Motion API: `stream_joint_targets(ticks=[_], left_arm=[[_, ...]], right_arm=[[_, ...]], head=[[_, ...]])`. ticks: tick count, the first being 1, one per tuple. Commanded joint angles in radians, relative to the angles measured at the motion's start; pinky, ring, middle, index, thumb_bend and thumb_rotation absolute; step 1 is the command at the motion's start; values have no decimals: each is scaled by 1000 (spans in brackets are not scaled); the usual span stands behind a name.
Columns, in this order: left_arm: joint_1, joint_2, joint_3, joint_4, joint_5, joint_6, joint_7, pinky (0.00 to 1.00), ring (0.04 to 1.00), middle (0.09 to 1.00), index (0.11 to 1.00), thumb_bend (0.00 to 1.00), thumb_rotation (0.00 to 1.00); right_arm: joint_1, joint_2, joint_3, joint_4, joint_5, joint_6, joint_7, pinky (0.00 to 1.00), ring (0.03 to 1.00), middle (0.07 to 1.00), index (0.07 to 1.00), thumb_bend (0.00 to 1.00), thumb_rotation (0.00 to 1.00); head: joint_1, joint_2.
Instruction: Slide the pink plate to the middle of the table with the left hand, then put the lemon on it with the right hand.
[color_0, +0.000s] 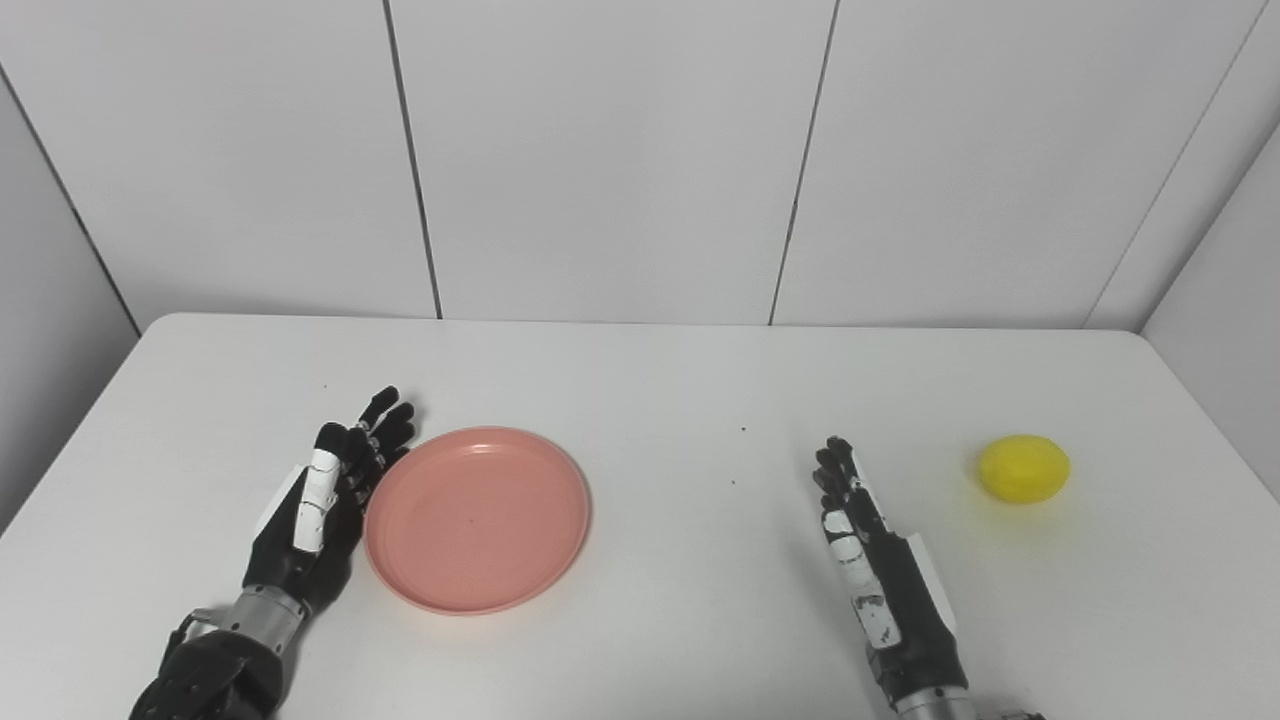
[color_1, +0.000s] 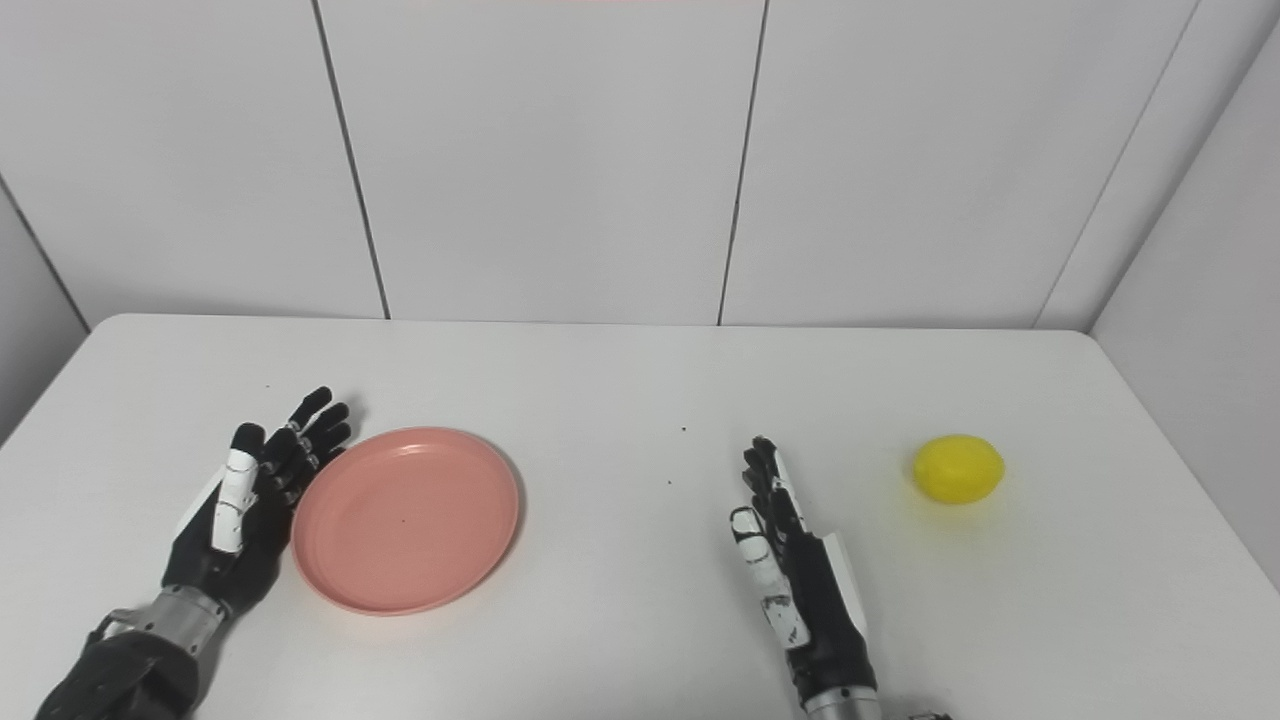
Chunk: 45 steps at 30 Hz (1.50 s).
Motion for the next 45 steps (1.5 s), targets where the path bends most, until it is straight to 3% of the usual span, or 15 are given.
stream_joint_targets(ticks=[1, 11, 18, 32, 45], left_arm=[[48, -50, -20, 14, 1, -19, 2, 1000, 991, 973, 969, 809, 1000], [112, -131, -31, -74, 30, 19, 48, 1000, 1000, 999, 1000, 801, 1000], [137, -178, -54, -118, 55, 11, 73, 1000, 1000, 1000, 1000, 807, 1000], [160, -278, -105, -102, 132, -73, 129, 1000, 1000, 1000, 1000, 782, 1000], [153, -328, -175, -113, 199, -37, 172, 1000, 1000, 1000, 1000, 783, 1000]], right_arm=[[-25, 5, -1, -15, 3, -27, -12, 994, 972, 978, 994, 579, 973], [-20, -7, -6, -18, -2, -14, -17, 989, 979, 979, 991, 586, 985], [-14, -9, -13, -23, -4, -17, -25, 991, 966, 965, 984, 588, 983], [-9, -2, -39, -23, 43, -32, -31, 962, 955, 971, 983, 580, 927], [-9, -19, -74, -28, 103, -59, -24, 1000, 985, 992, 999, 569, 902]], head=[[3, -2], [36, -11], [56, -23], [39, -37], [5, -51]])
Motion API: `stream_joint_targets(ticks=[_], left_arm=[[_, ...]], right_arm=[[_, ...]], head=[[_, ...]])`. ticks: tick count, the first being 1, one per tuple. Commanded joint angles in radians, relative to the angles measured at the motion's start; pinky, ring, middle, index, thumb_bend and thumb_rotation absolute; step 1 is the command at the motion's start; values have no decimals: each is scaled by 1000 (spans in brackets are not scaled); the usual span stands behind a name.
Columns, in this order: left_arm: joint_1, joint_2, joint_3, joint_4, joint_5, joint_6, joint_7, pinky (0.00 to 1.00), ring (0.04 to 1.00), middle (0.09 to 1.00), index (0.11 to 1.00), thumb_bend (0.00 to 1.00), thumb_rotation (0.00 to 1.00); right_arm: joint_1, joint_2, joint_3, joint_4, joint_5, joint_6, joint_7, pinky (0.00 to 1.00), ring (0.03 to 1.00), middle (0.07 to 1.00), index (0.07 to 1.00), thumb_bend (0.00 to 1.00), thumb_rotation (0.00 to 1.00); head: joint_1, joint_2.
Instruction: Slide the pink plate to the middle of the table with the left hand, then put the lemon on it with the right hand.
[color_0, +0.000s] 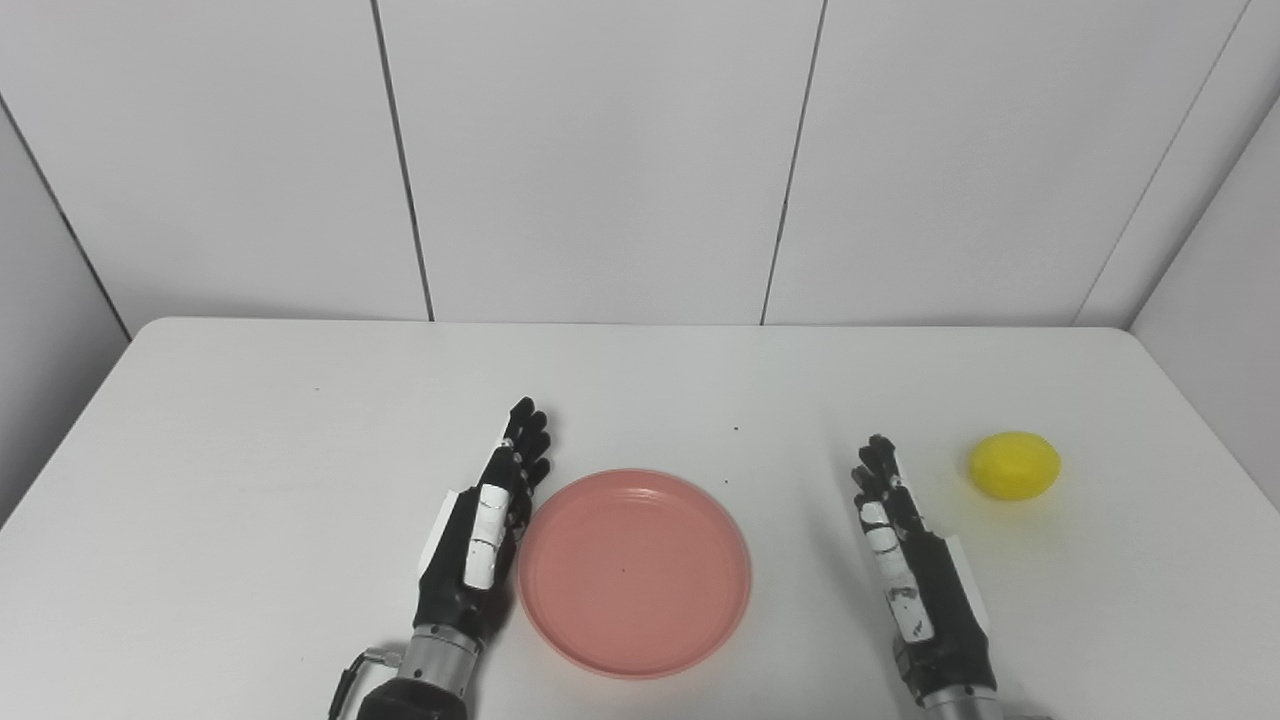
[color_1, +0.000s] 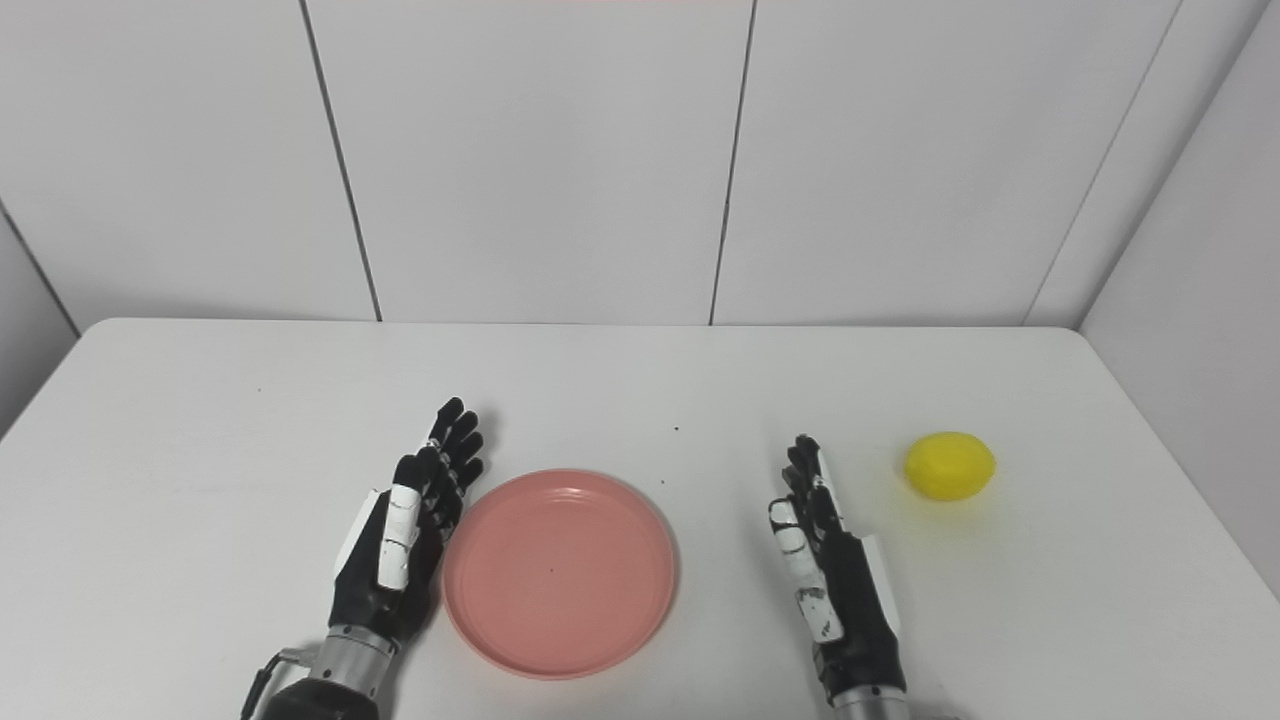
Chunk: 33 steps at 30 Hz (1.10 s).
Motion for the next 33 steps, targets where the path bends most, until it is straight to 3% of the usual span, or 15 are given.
stream_joint_targets(ticks=[1, 13, 18, 21, 22, 25, 28, 33], left_arm=[[41, -14, -20, 44, -3, 8, -4, 1000, 1000, 1000, 1000, 786, 1000], [39, -25, -44, 85, -17, -69, -25, 1000, 1000, 1000, 1000, 721, 1000], [31, -25, -41, 110, -20, -86, -26, 1000, 1000, 1000, 1000, 735, 1000], [24, -20, -35, 118, -28, -89, -26, 1000, 1000, 1000, 1000, 729, 1000], [22, -17, -35, 120, -31, -86, -27, 1000, 1000, 1000, 1000, 729, 1000], [18, -12, -35, 120, -34, -82, -32, 1000, 1000, 1000, 1000, 732, 1000], [14, -4, -37, 126, -37, -88, -38, 1000, 1000, 1000, 1000, 734, 1000], [14, -4, -32, 107, -50, -73, -42, 1000, 1000, 1000, 1000, 740, 1000]], right_arm=[[-14, -6, -6, -33, 13, -62, 0, 1000, 985, 993, 1000, 560, 905], [-19, -19, -48, -38, -8, -92, -34, 1000, 978, 981, 990, 551, 911], [-36, -36, -82, -81, -83, -73, -77, 1000, 984, 976, 986, 626, 908], [-61, -52, -113, -118, -170, -52, -120, 991, 962, 961, 975, 596, 881], [-75, -70, -129, -139, -241, -21, -137, 986, 958, 959, 974, 587, 874], [-100, -115, -164, -175, -354, 41, -152, 936, 937, 931, 960, 562, 716], [-126, -169, -192, -198, -440, 96, -140, 905, 916, 916, 939, 682, 502], [-182, -266, -192, -237, -577, 250, -56, 858, 912, 923, 931, 772, 468]], head=[[-2, -2], [-44, -19], [-60, -16], [-82, -12], [-90, -9], [-97, -5], [-105, 12], [-111, 41]])
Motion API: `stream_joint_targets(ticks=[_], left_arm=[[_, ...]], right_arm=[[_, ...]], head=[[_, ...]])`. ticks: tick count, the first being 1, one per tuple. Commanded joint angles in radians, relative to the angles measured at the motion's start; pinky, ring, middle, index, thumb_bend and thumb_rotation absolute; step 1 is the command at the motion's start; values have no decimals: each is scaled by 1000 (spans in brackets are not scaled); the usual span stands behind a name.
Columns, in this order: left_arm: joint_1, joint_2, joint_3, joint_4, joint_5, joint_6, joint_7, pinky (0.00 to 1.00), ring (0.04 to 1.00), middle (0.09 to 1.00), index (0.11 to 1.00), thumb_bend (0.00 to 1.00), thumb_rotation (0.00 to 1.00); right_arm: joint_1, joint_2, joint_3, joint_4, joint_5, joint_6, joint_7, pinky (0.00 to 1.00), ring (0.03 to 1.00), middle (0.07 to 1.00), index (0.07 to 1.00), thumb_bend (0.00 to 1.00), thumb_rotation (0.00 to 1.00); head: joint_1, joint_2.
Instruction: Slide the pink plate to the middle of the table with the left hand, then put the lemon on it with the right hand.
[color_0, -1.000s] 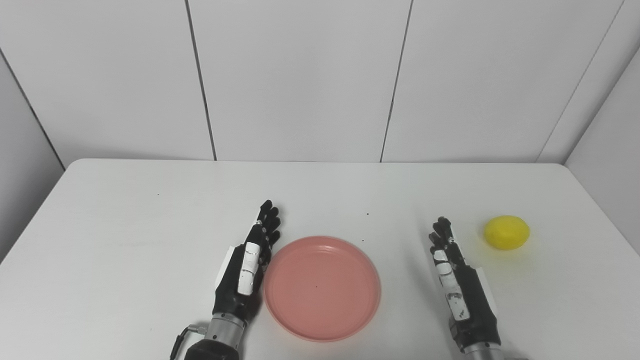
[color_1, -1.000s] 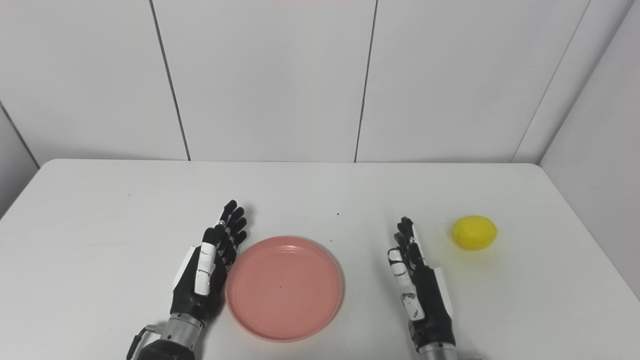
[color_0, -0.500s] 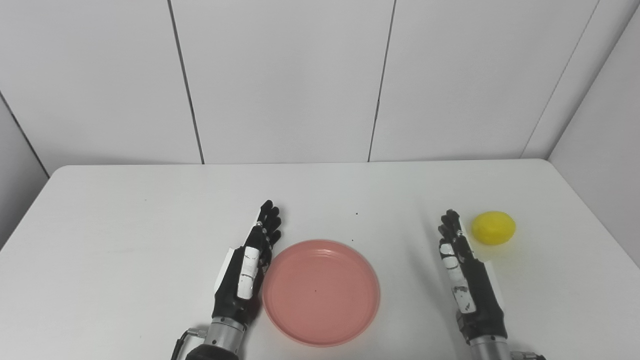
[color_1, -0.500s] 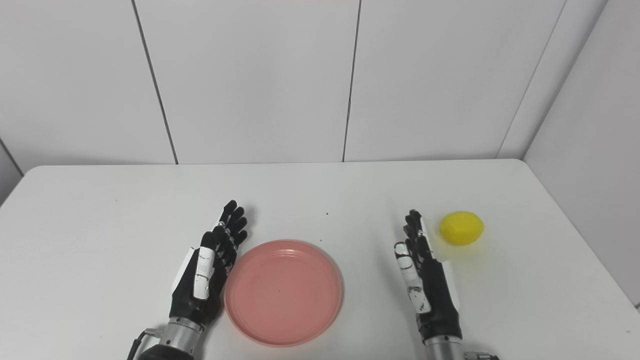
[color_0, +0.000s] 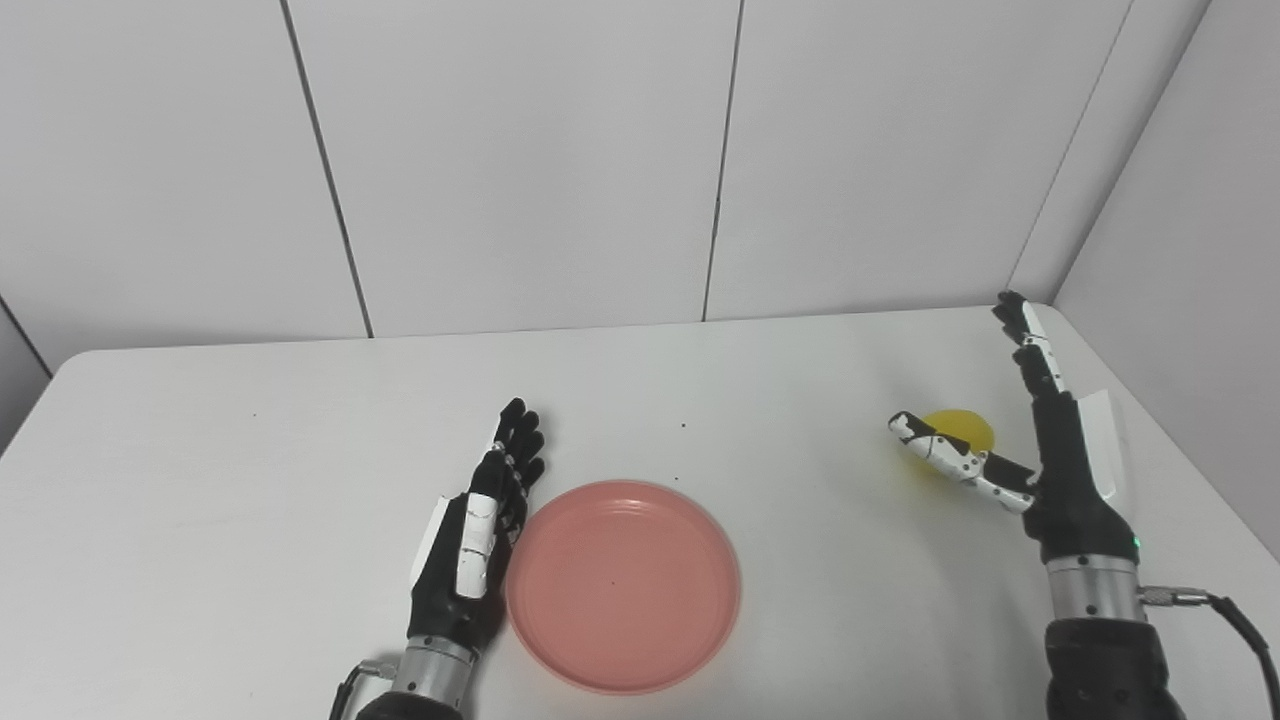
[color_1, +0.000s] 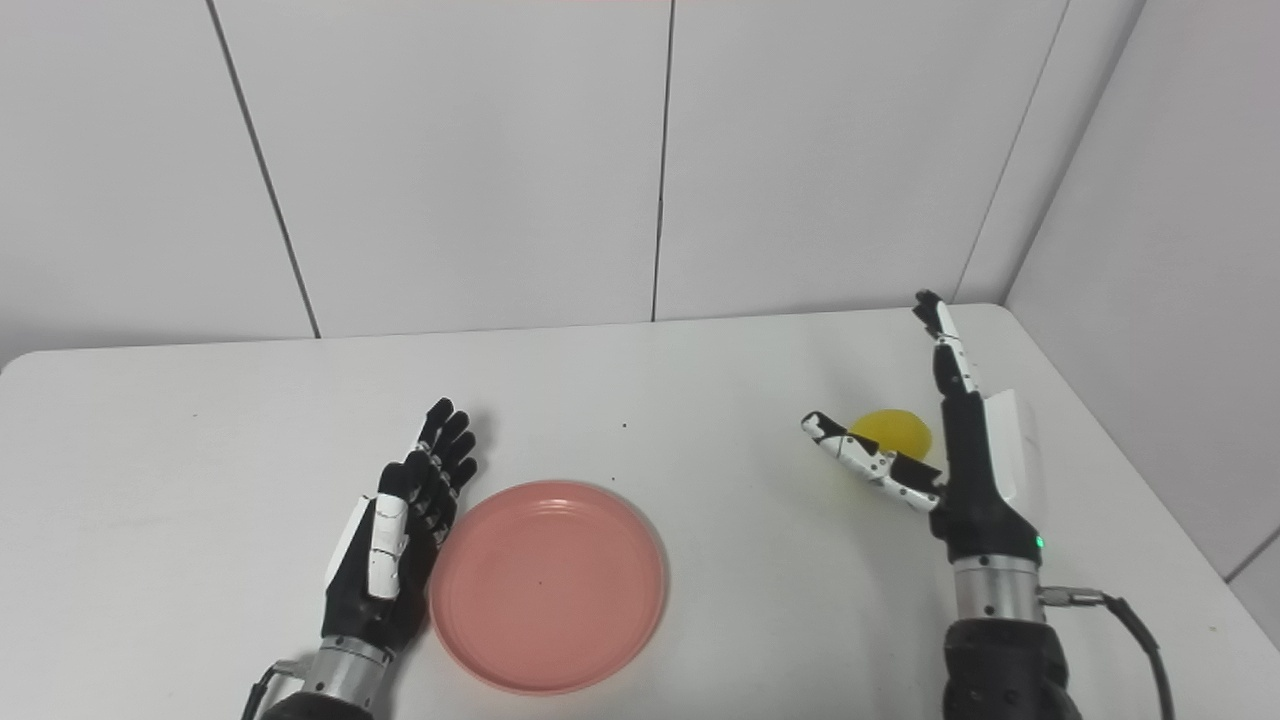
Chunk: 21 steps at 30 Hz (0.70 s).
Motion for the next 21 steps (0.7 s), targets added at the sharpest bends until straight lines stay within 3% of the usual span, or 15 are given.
stream_joint_targets(ticks=[1, 8, 16, 21], left_arm=[[44, 7, 2, 43, -12, -5, -10, 1000, 1000, 1000, 1000, 743, 1000], [43, 14, 9, 19, -11, 32, -3, 1000, 1000, 1000, 1000, 776, 1000], [47, 24, 9, -10, -8, 72, -3, 1000, 1000, 1000, 1000, 800, 1000], [49, 25, 8, -14, -2, 72, 0, 1000, 1000, 1000, 1000, 800, 1000]], right_arm=[[-57, -60, 1, -40, -51, 65, 43, 832, 901, 920, 928, 782, 455], [-130, -188, 39, -11, -145, 202, 190, 754, 871, 905, 914, 875, 356], [-186, -301, 30, 69, -23, 227, 313, 761, 860, 894, 892, 916, 134], [-207, -372, 65, 119, 6, 232, 374, 791, 875, 903, 900, 976, 112]], head=[[-2, 12], [-12, 30], [-17, 41], [-13, 44]])
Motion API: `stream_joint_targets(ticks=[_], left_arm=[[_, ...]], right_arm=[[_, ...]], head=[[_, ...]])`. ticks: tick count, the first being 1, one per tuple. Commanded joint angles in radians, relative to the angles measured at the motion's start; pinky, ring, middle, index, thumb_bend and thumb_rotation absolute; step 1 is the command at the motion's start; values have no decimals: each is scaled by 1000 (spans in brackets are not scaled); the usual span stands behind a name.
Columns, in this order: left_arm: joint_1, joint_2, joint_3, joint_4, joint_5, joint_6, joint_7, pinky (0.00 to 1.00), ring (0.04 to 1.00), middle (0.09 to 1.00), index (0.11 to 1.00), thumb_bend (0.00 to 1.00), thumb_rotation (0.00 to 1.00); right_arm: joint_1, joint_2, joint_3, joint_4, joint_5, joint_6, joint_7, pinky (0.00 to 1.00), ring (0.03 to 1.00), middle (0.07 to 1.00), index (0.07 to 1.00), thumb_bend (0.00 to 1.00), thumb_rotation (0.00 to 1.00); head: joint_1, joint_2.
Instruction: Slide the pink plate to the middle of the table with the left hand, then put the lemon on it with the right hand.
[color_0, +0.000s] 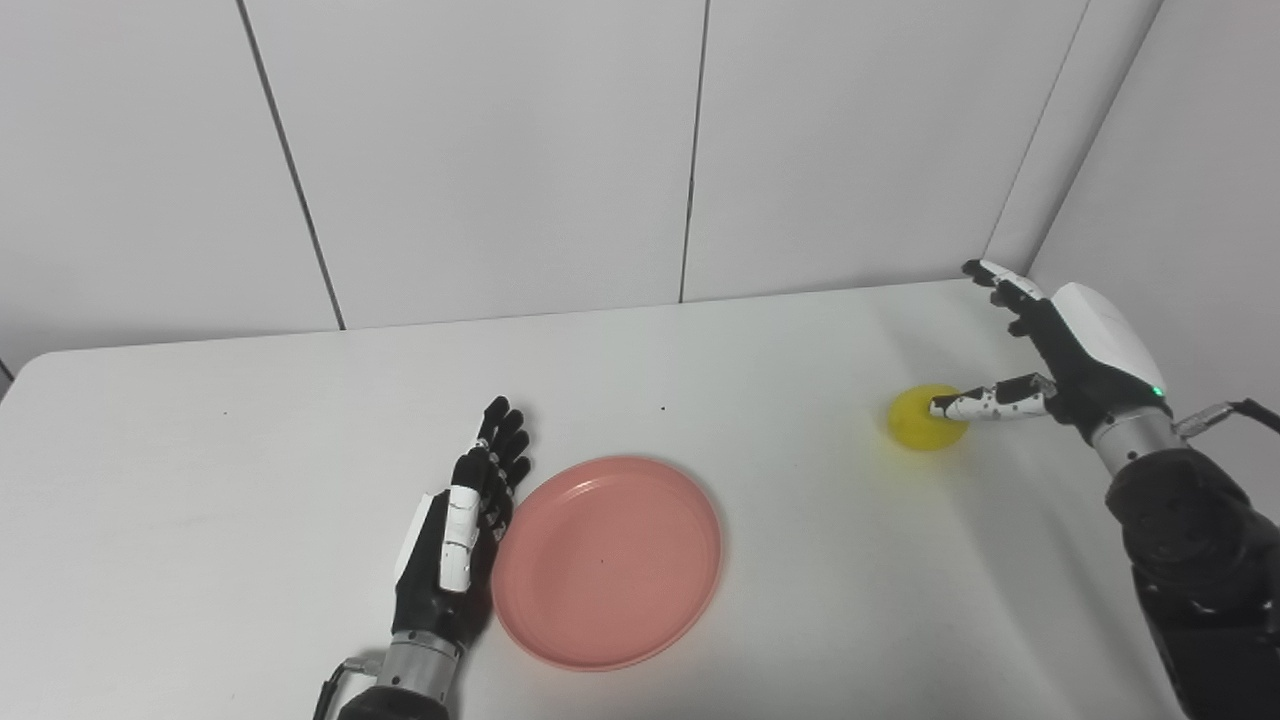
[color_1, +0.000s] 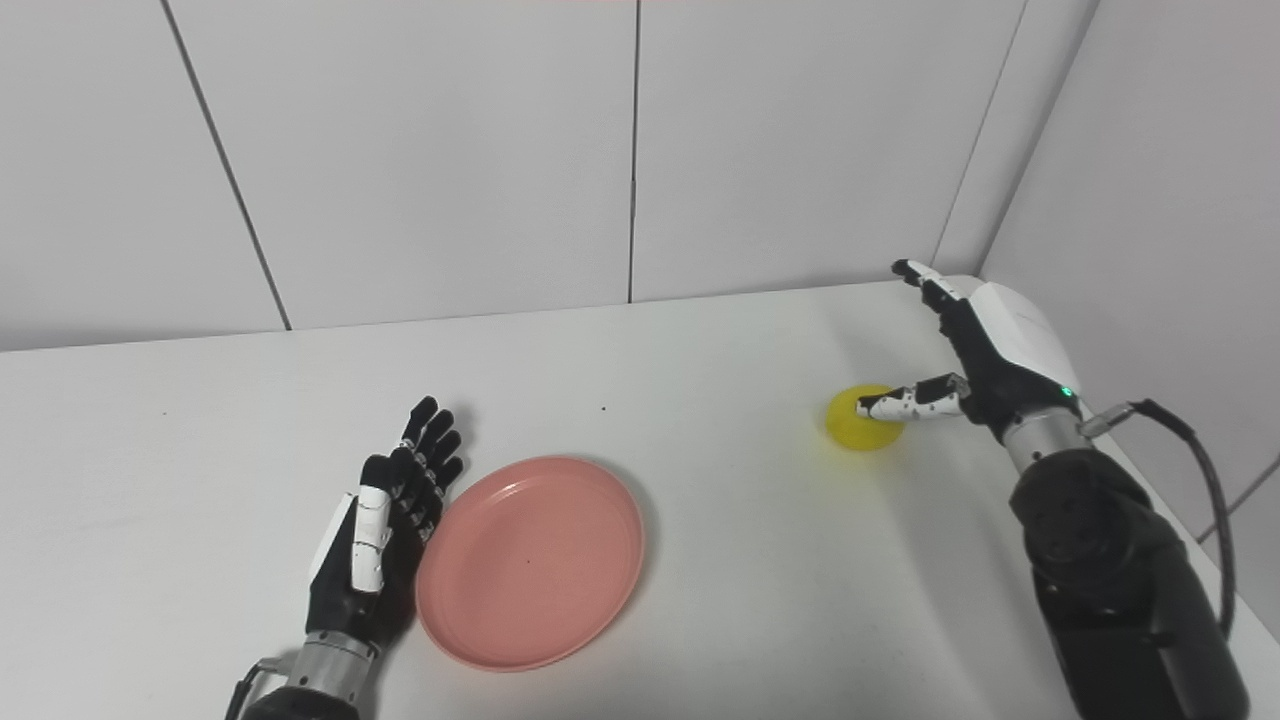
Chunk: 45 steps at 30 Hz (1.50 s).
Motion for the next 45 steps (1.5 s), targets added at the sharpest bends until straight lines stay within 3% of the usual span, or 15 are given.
stream_joint_targets(ticks=[1, 8, 16, 24, 30, 40, 45], left_arm=[[40, 13, 4, 20, 4, 5, 1, 1000, 1000, 1000, 1000, 800, 1000], [49, 10, 1, -2, 6, 15, 5, 1000, 1000, 1000, 1000, 803, 1000], [53, 5, 2, -6, 8, 22, 8, 1000, 1000, 1000, 1000, 803, 1000], [58, 4, 0, -15, 13, 26, 12, 1000, 1000, 1000, 1000, 804, 1000], [60, 5, 1, -8, 10, 20, 9, 1000, 1000, 1000, 1000, 799, 1000], [65, 4, 0, -12, 8, 20, 8, 1000, 1000, 1000, 1000, 801, 1000], [68, 2, 1, -19, 10, 24, 12, 1000, 1000, 1000, 1000, 800, 1000]], right_arm=[[-47, -52, 10, 4, 11, 12, 24, 793, 876, 904, 901, 979, 114], [-65, -103, 55, 49, 56, 54, 110, 798, 914, 942, 912, 997, 117], [-58, -102, 87, 116, 72, 46, 101, 808, 901, 930, 913, 1000, 134], [-69, -105, 139, 160, 46, 66, 102, 755, 886, 938, 921, 994, 155], [-85, -86, 164, 219, 55, 31, 72, 801, 896, 920, 909, 979, 114], [-121, -55, 219, 308, 26, -5, -13, 762, 861, 893, 877, 916, 36], [-131, -19, 229, 370, 15, -92, -116, 713, 787, 795, 787, 864, 4]], head=[[6, 9], [4, 14], [8, 16], [9, 18], [9, 20], [14, 23], [11, 24]])
